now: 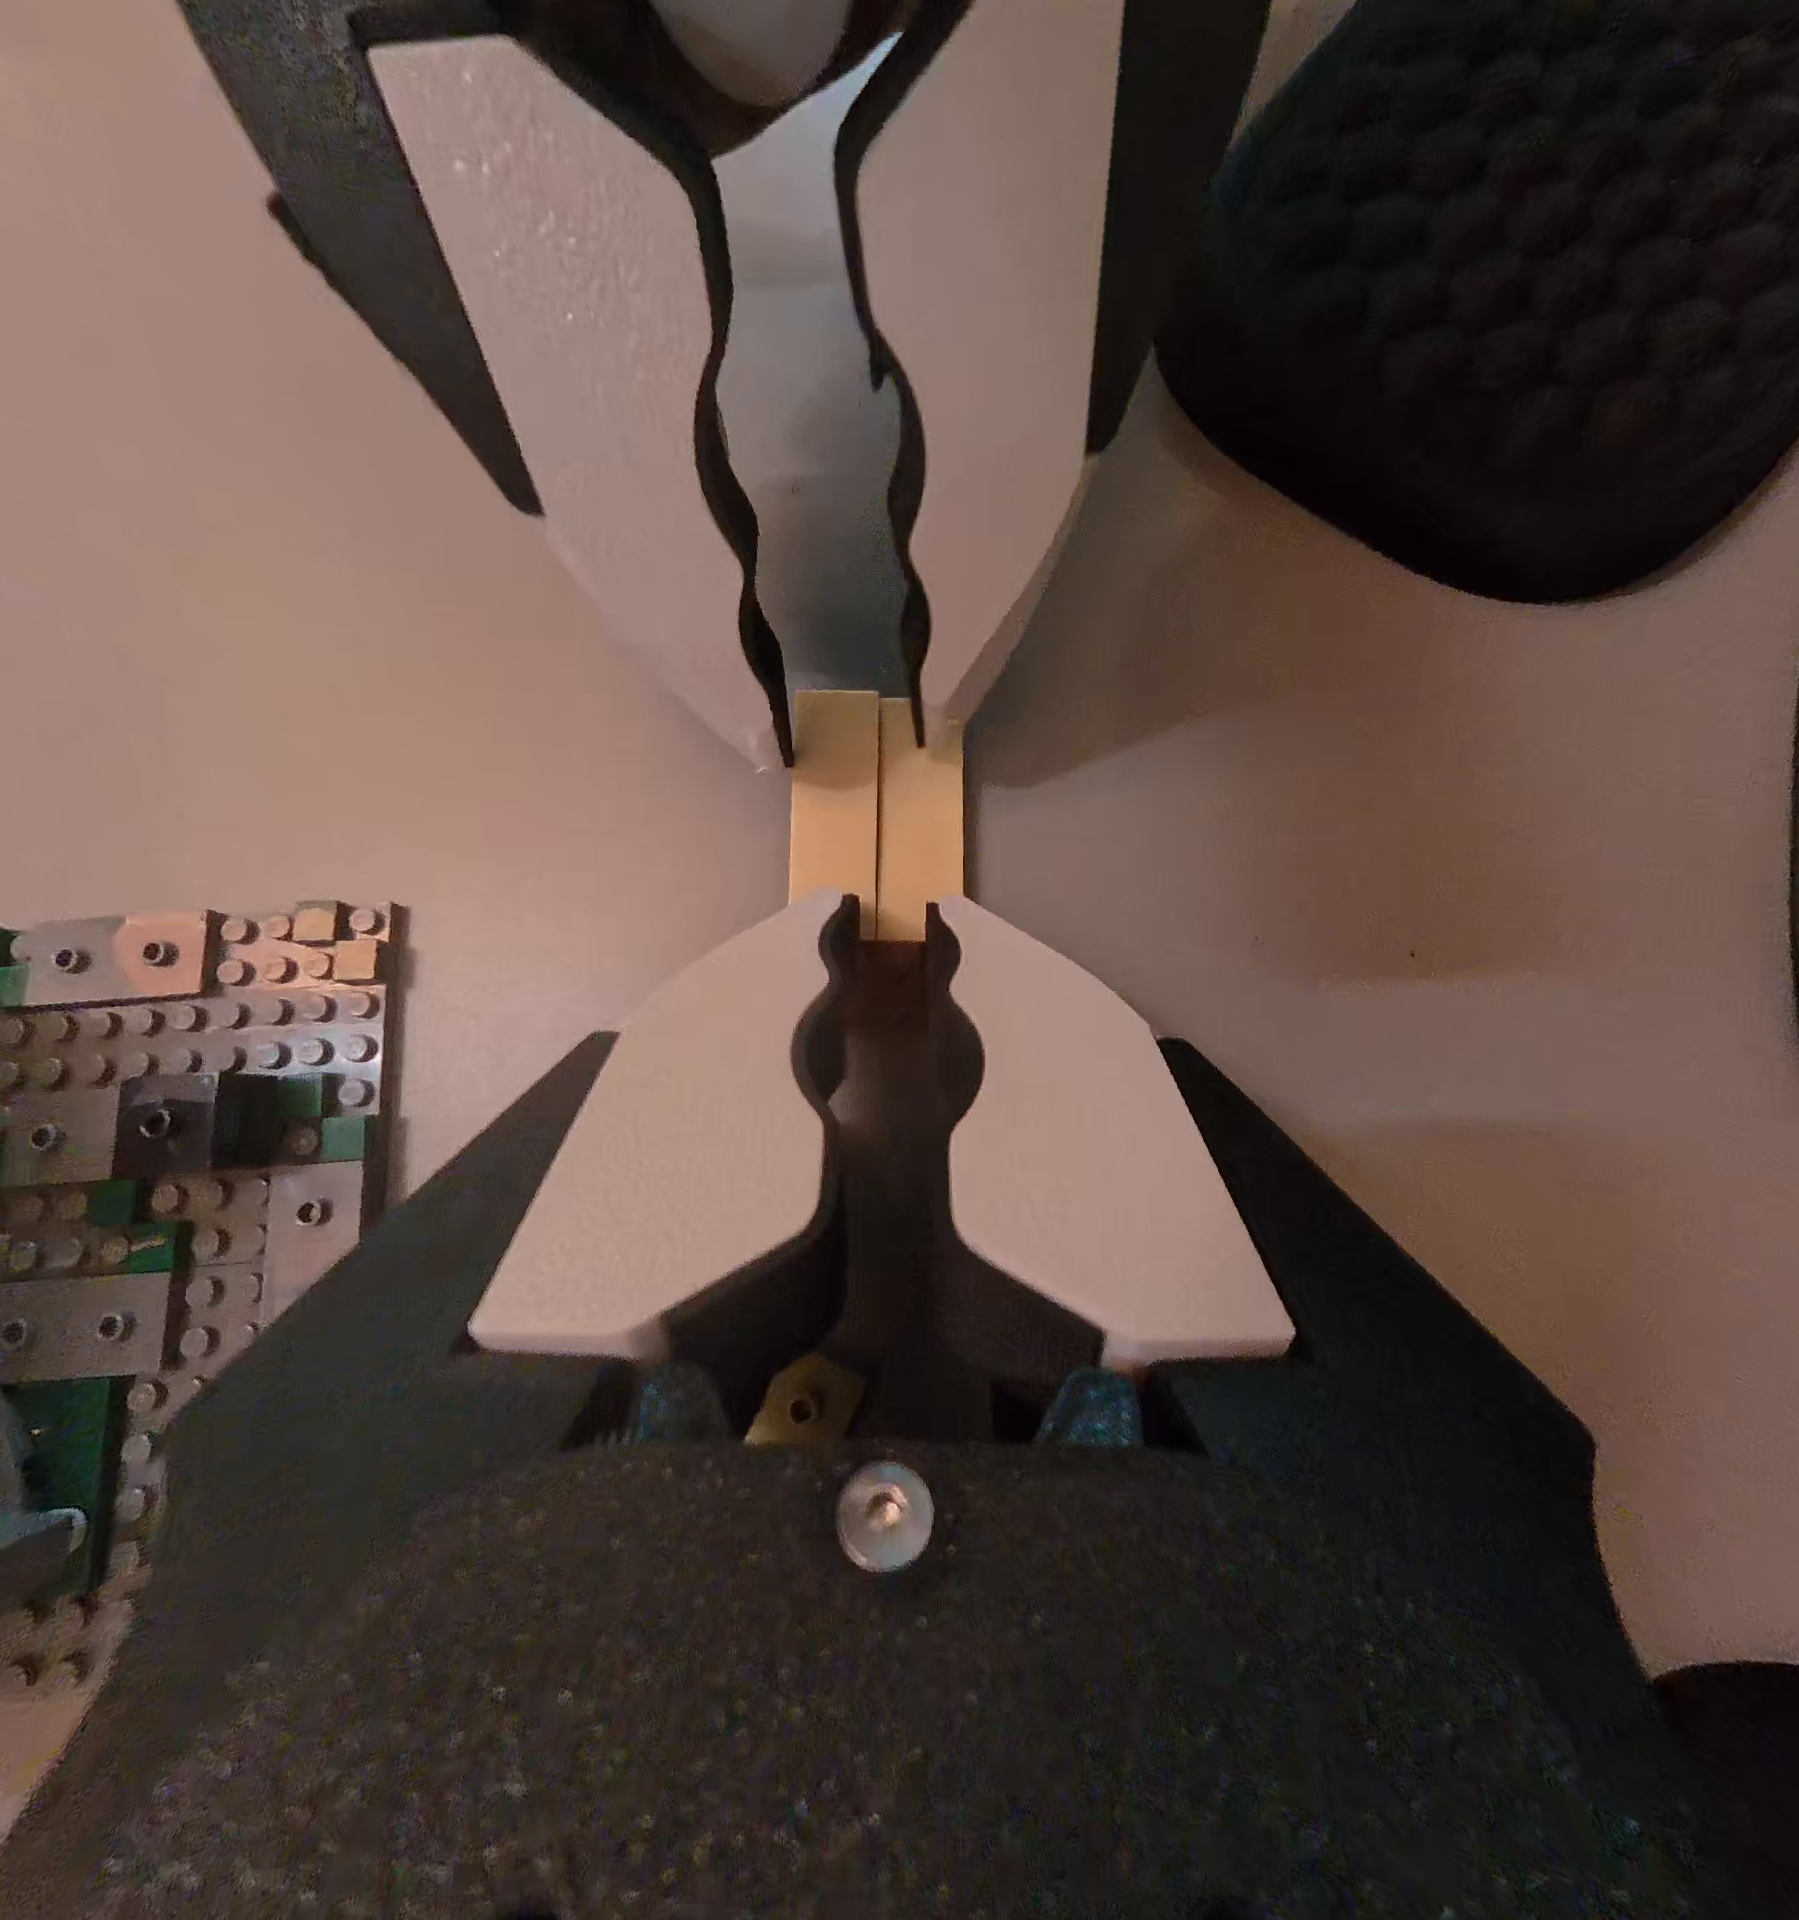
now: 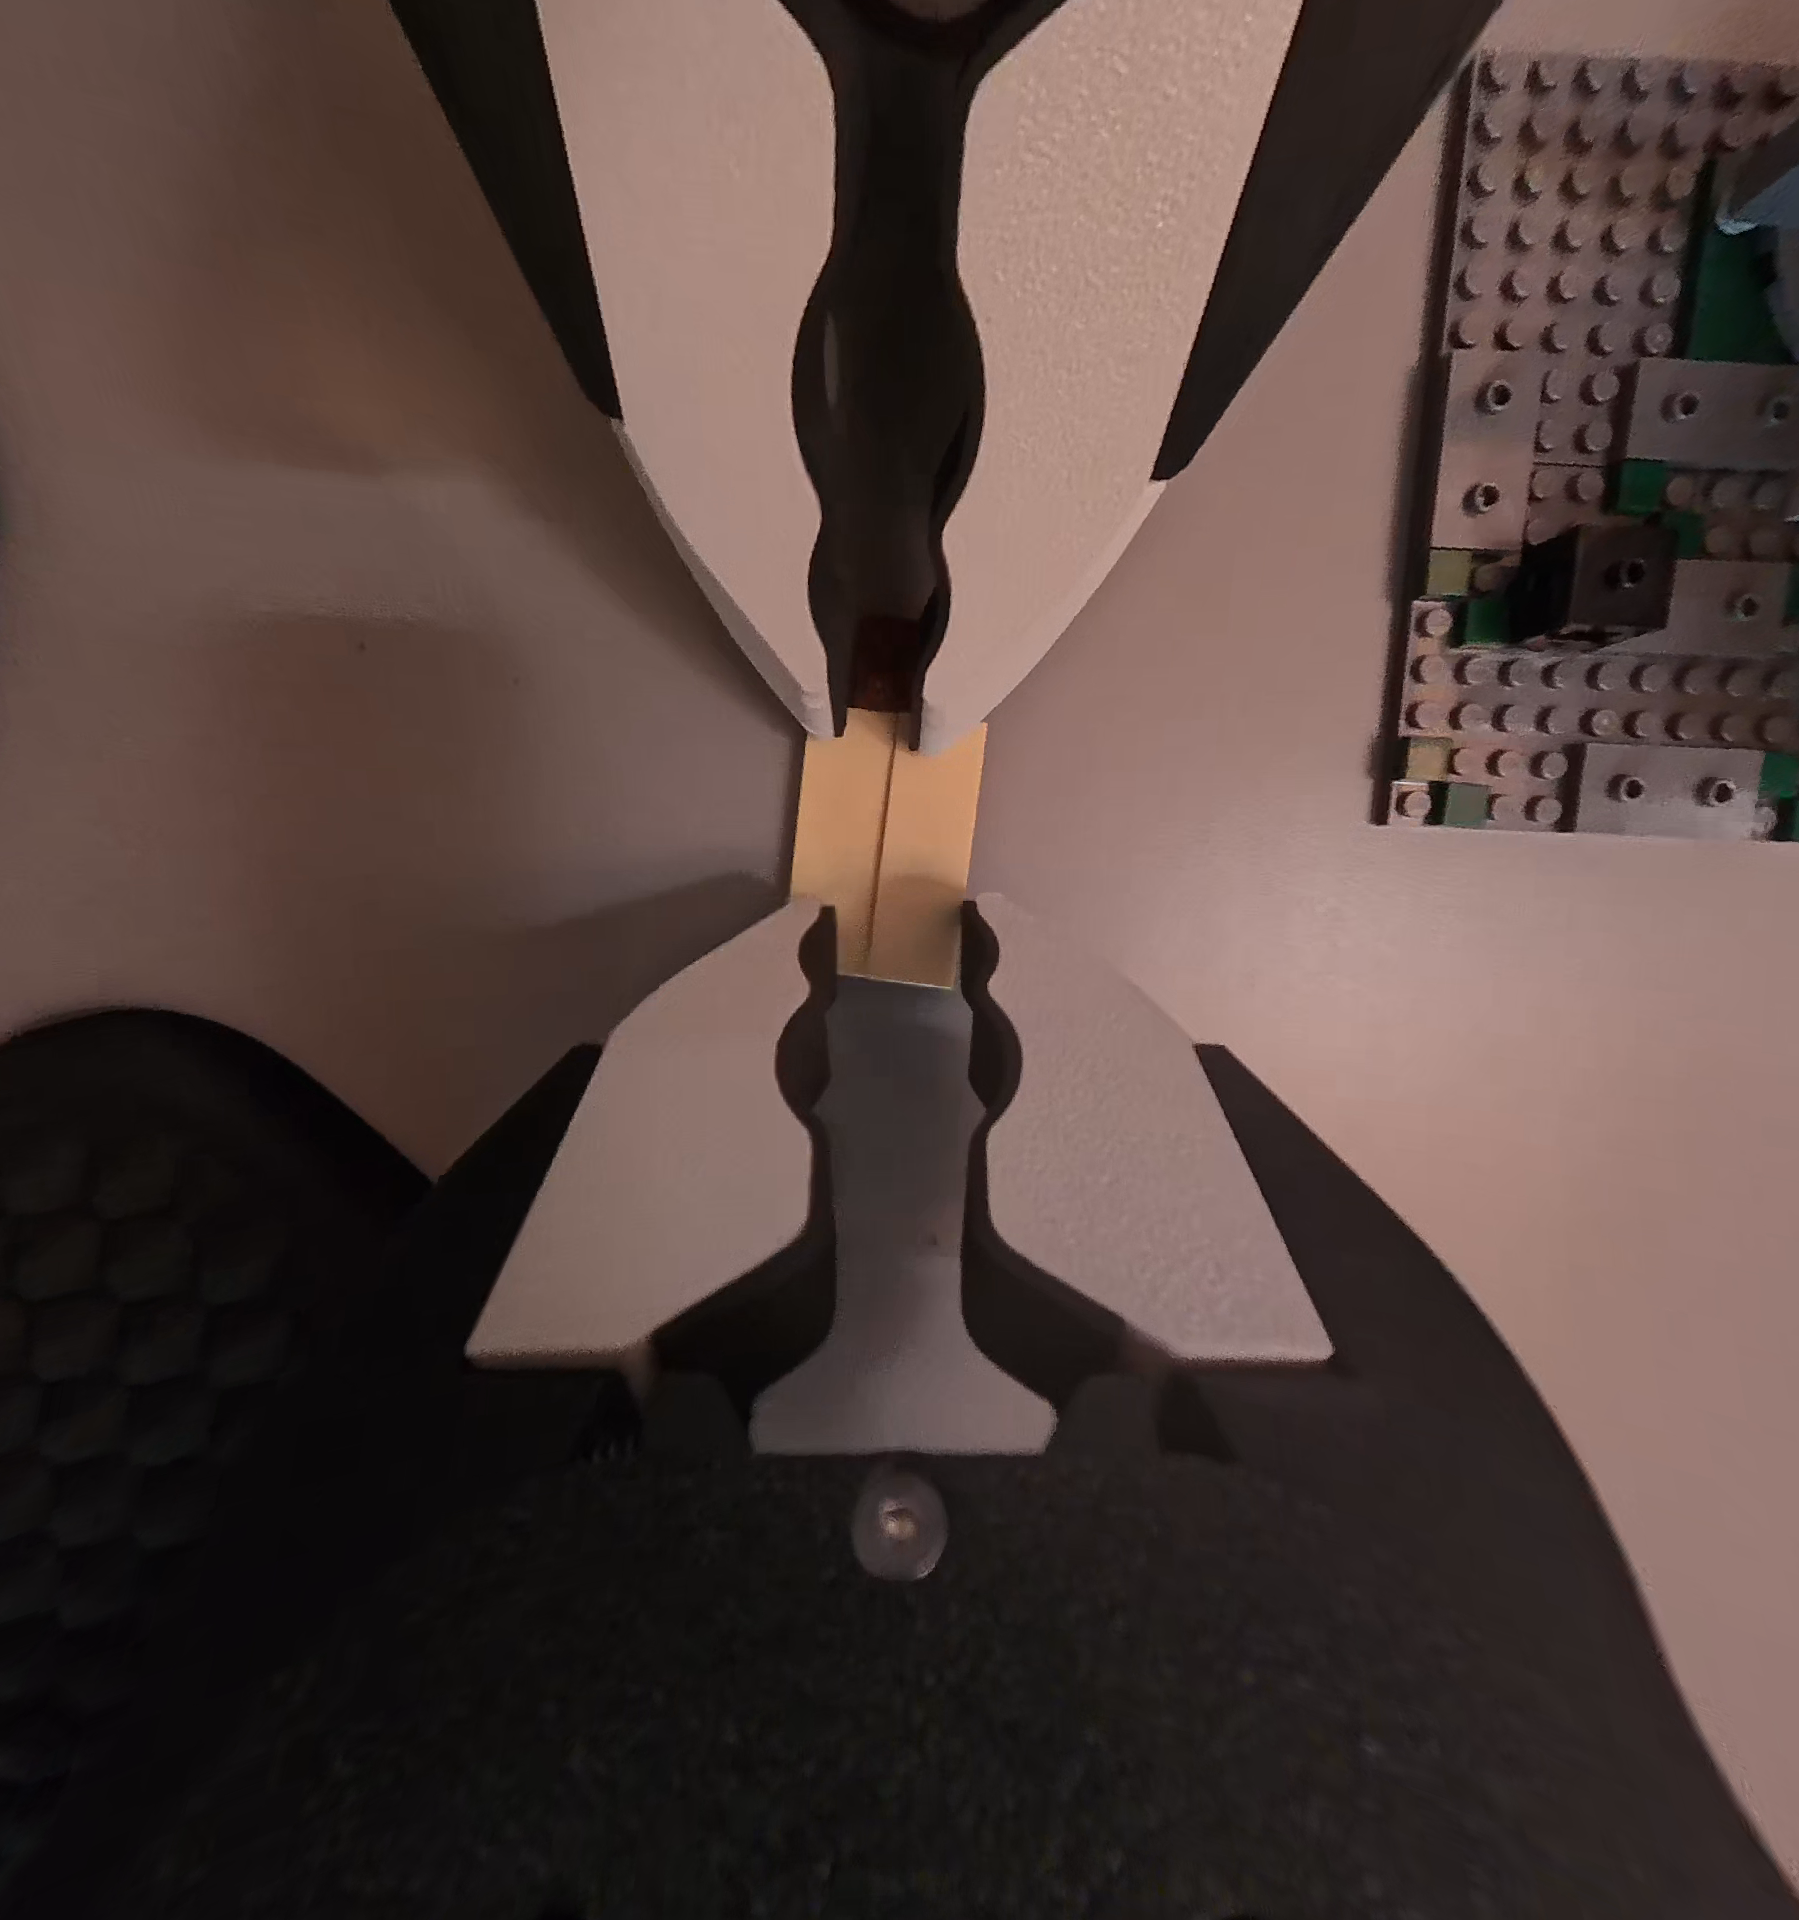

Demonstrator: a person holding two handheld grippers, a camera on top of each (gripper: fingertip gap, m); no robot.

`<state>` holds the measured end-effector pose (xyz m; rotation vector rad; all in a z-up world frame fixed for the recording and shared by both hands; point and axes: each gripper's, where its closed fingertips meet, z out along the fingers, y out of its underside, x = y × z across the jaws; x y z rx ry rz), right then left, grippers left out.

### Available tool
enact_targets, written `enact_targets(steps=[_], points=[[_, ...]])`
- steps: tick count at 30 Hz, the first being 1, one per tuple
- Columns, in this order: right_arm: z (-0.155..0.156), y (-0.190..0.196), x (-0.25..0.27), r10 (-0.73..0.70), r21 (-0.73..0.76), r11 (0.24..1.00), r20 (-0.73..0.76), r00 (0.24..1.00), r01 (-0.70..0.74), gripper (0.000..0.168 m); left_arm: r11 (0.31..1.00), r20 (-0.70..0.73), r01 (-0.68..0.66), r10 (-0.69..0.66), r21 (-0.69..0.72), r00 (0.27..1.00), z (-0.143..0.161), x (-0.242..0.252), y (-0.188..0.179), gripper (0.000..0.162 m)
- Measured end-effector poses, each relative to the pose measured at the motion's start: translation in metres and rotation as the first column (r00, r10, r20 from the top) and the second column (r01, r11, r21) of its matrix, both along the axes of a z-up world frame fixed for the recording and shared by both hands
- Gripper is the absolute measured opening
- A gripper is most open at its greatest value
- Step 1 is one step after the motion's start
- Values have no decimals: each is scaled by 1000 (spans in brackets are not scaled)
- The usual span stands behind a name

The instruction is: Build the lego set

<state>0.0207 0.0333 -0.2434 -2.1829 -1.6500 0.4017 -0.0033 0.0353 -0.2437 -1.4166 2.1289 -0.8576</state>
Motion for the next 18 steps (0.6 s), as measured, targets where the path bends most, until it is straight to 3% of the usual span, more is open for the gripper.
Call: enact_targets(steps=[7,18], points=[[-4,-4,-5,-47,27,998,-49,998,48,44,1000,-20,3,-3,-1,1000,0,0,0,11],[-8,1,-14,-43,15,999,-86,995,44,33,999,-69,6,-9,-41,998,-1,-1,-3,8]])
